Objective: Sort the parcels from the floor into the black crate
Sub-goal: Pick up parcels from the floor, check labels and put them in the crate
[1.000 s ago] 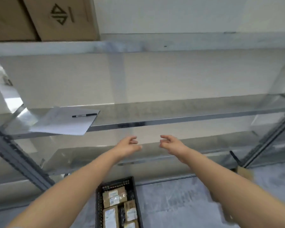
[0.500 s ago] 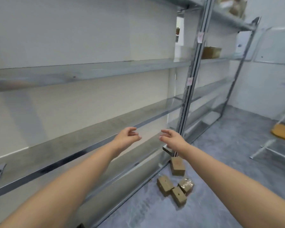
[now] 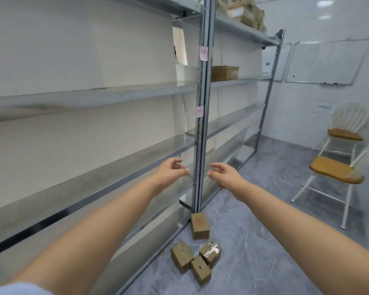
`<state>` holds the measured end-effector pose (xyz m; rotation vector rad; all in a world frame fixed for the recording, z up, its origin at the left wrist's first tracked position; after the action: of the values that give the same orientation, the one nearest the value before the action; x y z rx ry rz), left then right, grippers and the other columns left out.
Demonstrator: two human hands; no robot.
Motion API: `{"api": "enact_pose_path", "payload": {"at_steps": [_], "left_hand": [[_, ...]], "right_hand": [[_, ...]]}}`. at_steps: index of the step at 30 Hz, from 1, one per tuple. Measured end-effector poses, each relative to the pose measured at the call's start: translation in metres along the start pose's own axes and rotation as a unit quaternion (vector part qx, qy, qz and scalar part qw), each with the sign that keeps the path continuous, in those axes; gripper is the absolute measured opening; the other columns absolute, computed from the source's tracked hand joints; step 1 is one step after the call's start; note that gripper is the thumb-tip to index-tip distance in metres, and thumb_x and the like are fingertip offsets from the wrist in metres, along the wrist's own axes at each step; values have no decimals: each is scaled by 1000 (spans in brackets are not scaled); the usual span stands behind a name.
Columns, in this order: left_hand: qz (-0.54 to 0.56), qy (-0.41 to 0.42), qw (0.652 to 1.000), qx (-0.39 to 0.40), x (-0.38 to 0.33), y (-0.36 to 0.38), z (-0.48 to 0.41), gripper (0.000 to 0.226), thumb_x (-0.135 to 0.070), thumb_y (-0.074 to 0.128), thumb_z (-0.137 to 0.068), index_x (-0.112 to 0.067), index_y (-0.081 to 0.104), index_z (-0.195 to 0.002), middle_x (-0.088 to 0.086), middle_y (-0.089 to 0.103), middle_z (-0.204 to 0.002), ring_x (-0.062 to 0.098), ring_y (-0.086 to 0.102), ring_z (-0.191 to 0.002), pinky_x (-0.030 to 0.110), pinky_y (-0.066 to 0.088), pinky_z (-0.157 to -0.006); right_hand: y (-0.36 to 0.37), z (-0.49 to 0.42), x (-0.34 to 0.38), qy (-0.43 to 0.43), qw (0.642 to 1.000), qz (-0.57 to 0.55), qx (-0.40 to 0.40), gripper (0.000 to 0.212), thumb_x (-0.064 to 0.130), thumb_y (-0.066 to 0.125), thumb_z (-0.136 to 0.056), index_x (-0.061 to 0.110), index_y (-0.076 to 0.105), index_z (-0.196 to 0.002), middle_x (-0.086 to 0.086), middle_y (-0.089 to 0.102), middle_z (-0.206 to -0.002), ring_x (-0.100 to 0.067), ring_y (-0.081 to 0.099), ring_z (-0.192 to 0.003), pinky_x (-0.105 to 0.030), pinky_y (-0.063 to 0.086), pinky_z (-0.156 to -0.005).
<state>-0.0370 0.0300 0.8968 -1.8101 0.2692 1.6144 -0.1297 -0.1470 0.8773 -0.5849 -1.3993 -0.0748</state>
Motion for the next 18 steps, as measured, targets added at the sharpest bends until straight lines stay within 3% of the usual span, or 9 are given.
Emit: {"api": "enact_pose_path", "payload": {"at_steps": [6,10,15,18], "left_hand": [[20,-9,1000,-18,-12,72,-71,53,-27,65,-86,-15,44,-133,3,57,-122,15,54,-106,28,40,-87],[33,-30,999,-18,-7,102,-105,53,-29,66,-85,-16,46,-133,0,58,-123,16,54,-108,27,42,-77],[21,-62,997,-26,19,115,-151,54,-28,67,-85,-15,46,-133,4,57,-126,18,53,-114,29,40,-89],[12,-71,997,-18,29,120,-191,54,-28,66,-85,-15,46,-134,3,56,-126,19,53,-115,30,40,-87]], "right_hand": [[-84,-51,-32,14,1000,4,-2,50,25,60,-90,16,44,-136,-5,55,-128,-21,53,-116,-33,46,-89],[-118,-84,-55,26,1000,-2,1,48,27,61,-89,18,46,-134,-2,55,-123,-17,53,-109,-31,45,-85],[-127,-124,-93,66,997,-32,3,45,23,61,-89,18,48,-132,-5,56,-126,-20,55,-112,-31,45,-85],[-129,-154,-110,77,996,-31,12,45,24,63,-88,18,49,-131,-5,57,-126,-20,55,-115,-30,45,-85]]}}
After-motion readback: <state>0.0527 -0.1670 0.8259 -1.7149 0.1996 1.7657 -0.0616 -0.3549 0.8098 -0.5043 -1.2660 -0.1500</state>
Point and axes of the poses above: each hand's wrist, its own z-axis away from the middle knuckle, its own y-axis out of the palm, x = y × z, the point moved 3 cm from there along -z, towards the middle knuckle
